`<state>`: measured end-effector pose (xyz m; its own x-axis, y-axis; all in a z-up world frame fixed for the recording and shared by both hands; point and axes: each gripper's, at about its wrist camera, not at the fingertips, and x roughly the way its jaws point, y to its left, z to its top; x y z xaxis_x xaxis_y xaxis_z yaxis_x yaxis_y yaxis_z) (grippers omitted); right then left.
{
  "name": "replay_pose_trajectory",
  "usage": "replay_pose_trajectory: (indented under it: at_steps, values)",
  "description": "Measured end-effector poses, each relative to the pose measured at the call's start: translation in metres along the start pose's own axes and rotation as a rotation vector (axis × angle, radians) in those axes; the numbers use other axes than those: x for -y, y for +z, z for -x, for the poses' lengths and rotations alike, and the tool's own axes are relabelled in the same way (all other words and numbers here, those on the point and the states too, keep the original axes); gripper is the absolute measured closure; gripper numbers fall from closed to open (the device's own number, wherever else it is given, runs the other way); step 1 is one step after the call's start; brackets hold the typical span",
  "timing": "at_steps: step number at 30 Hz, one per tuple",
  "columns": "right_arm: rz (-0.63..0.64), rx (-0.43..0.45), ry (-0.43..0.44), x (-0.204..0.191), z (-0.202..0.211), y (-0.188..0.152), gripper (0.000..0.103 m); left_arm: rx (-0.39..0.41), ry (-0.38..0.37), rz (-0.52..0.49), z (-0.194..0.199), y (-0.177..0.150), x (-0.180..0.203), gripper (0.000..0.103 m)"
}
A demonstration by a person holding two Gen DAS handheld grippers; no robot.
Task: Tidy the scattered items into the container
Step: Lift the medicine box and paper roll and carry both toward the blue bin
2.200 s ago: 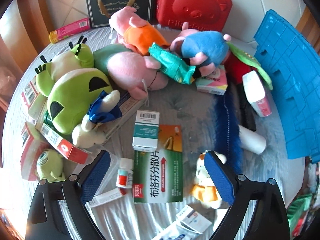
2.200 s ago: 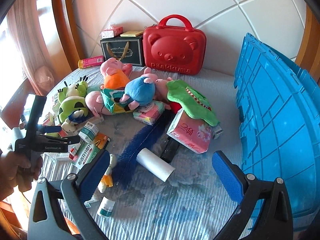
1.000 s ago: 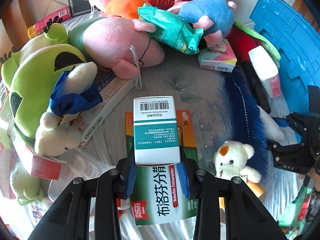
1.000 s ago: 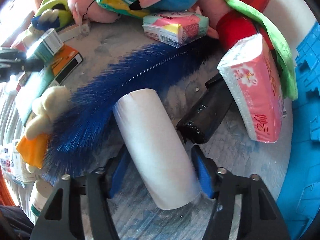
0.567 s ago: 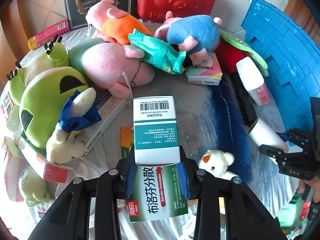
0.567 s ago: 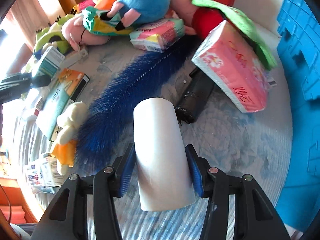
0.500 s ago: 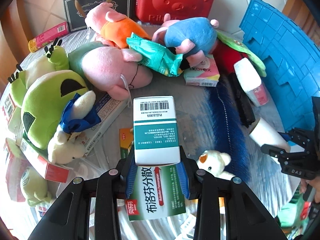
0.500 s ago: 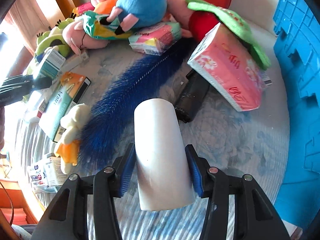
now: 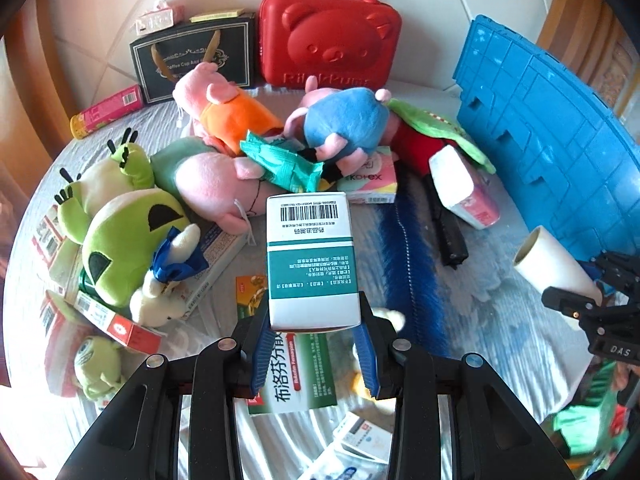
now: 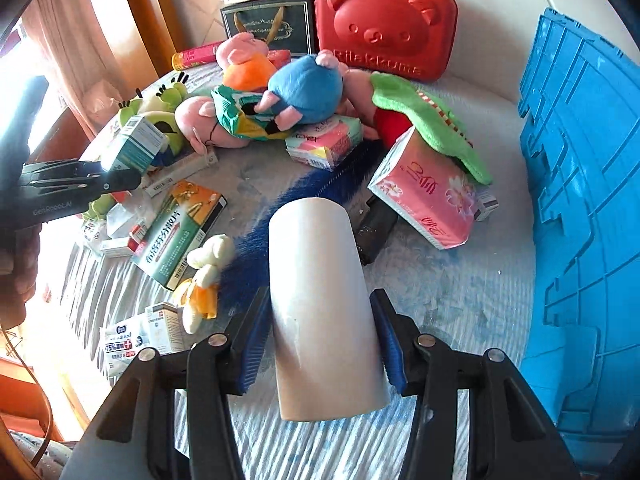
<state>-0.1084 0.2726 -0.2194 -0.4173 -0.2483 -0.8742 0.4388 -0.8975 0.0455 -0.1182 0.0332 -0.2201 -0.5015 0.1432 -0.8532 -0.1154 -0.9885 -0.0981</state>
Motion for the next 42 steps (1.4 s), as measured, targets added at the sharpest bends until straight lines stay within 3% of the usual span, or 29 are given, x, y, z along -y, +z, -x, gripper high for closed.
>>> replay_pose_trajectory:
  at_steps: [19, 29, 42]
  values:
    - [-0.015, 0.282, 0.010, 0.008, 0.172, 0.016, 0.055, 0.215, 0.011, -0.017, 0.138, 0.031, 0.057, 0.068]
    - [0.011, 0.377, 0.034, 0.021, 0.214, 0.023, 0.055, 0.288, 0.046, -0.019, 0.177, 0.038, 0.079, 0.068]
    - [0.031, 0.453, 0.066, 0.059, 0.239, 0.035, 0.058, 0.342, 0.091, -0.012, 0.199, 0.062, 0.109, 0.068]
